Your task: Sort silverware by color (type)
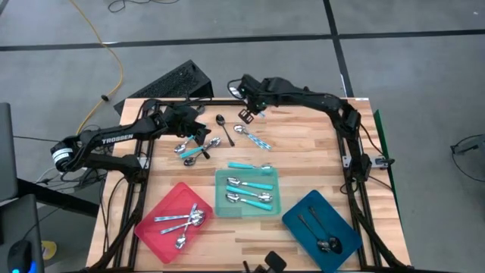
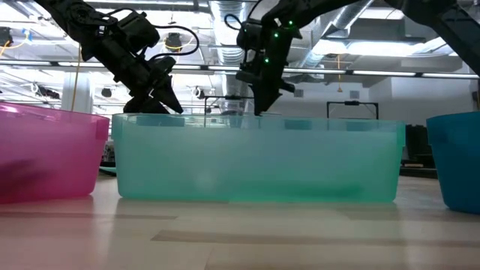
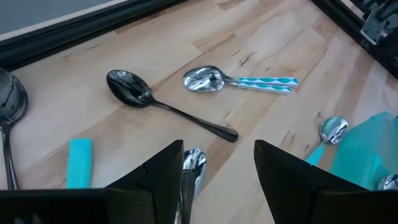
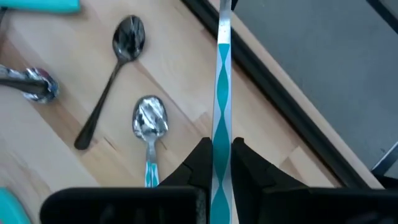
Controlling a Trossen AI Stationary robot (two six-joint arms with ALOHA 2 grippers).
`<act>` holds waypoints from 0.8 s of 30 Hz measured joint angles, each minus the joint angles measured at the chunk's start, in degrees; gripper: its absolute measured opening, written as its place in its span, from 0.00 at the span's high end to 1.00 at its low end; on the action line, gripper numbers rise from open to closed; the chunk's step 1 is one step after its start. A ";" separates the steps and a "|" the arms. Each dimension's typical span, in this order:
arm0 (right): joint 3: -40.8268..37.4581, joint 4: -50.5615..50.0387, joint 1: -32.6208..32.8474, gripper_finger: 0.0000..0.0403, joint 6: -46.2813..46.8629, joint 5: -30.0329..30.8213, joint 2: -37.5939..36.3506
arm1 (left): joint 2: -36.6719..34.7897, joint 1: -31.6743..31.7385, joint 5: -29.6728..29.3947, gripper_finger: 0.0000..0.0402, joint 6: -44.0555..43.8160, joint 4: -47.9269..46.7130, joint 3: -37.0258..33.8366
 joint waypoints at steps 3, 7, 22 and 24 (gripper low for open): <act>1.01 -0.19 0.02 0.86 0.02 0.12 0.00 | 0.00 0.00 0.53 0.55 0.00 0.01 0.00; 1.93 -0.26 0.70 0.85 0.20 0.21 -0.02 | 0.00 0.00 1.45 0.55 0.00 0.01 0.02; 2.30 -2.19 2.89 0.84 2.03 3.80 -5.11 | 0.00 0.00 2.25 0.55 0.72 0.06 0.00; 2.19 -2.65 2.97 0.84 1.96 4.66 -6.26 | 0.00 0.00 2.28 0.55 0.79 0.42 0.00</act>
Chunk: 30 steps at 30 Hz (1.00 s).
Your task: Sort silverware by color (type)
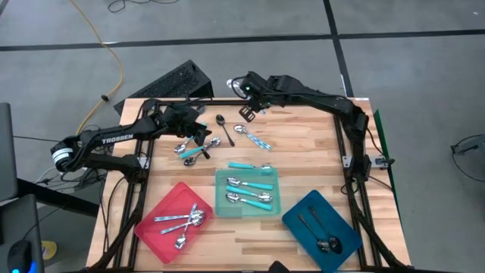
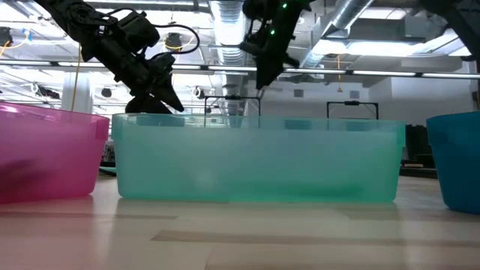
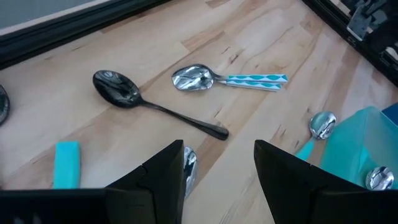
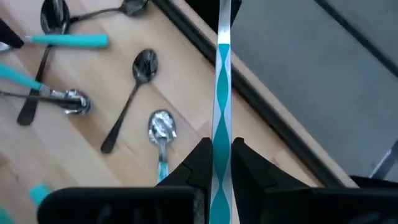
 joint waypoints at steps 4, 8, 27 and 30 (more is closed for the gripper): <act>0.04 2.30 0.44 0.84 -0.27 1.45 -2.39 | 0.00 0.00 -0.02 0.55 0.83 0.17 0.02; 0.02 3.93 1.02 0.84 -0.01 1.46 -4.26 | 0.00 0.00 0.00 0.55 1.10 0.55 0.01; 0.02 4.36 12.08 0.84 3.87 1.48 -6.15 | 0.00 0.00 0.00 0.55 2.95 3.47 0.02; 0.02 1.65 14.90 0.84 5.12 1.54 -6.15 | 0.00 0.00 0.68 0.55 2.81 3.47 0.02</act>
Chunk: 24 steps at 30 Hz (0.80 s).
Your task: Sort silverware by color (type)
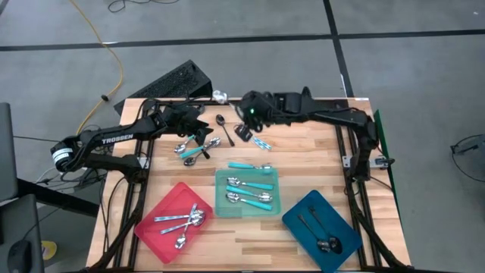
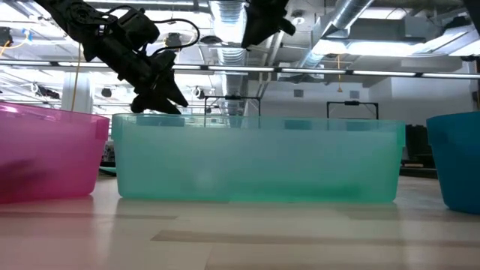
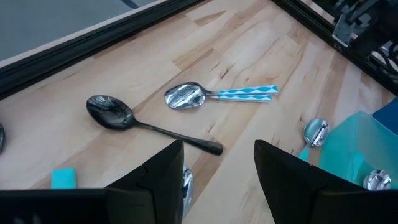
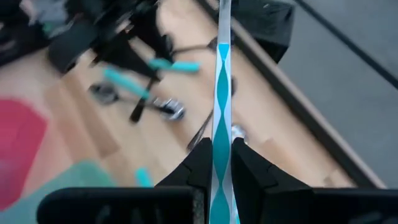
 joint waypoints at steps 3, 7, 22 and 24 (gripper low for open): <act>0.00 -3.07 3.05 0.84 2.37 0.19 0.00 | 0.00 0.00 0.08 0.55 0.24 0.00 -0.01; 0.00 -9.14 7.50 0.84 7.61 3.16 -0.66 | 0.00 0.02 0.08 0.55 0.34 0.00 0.01; -0.13 -0.58 19.63 0.84 7.81 9.04 0.86 | -0.01 -1.46 0.19 0.55 2.03 0.25 -0.01; 0.02 5.76 19.72 0.84 3.47 8.17 1.92 | -0.02 -1.83 0.48 0.55 2.11 0.28 0.00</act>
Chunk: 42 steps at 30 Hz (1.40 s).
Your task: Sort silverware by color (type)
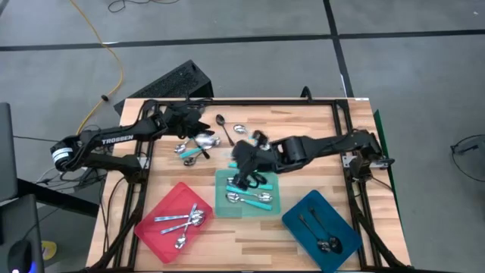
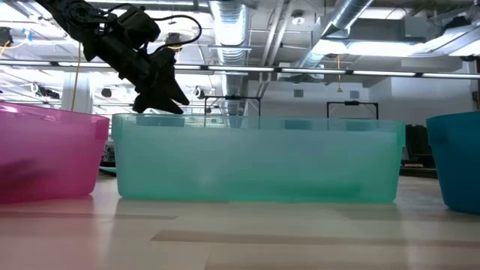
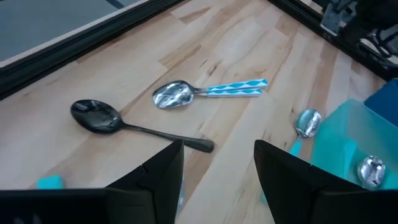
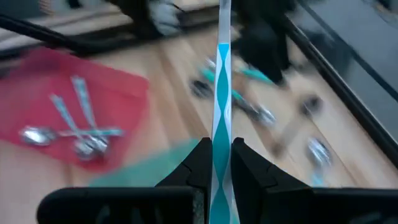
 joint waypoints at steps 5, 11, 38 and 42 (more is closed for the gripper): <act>0.01 15.23 -2.04 0.84 -8.33 -7.38 2.55 | 0.00 -0.33 0.63 0.55 0.63 -0.07 0.01; -0.11 20.67 -1.98 0.84 -10.10 -11.82 3.46 | 0.00 -0.31 -3.04 0.55 -0.09 -0.17 -0.01; -0.13 21.67 3.41 0.84 -12.19 -17.63 10.94 | 0.00 -0.39 -5.41 0.55 -0.65 1.62 0.00; -0.15 22.01 2.73 0.84 -11.80 -17.77 11.00 | 0.00 -0.39 -6.88 0.55 1.23 -0.79 -0.02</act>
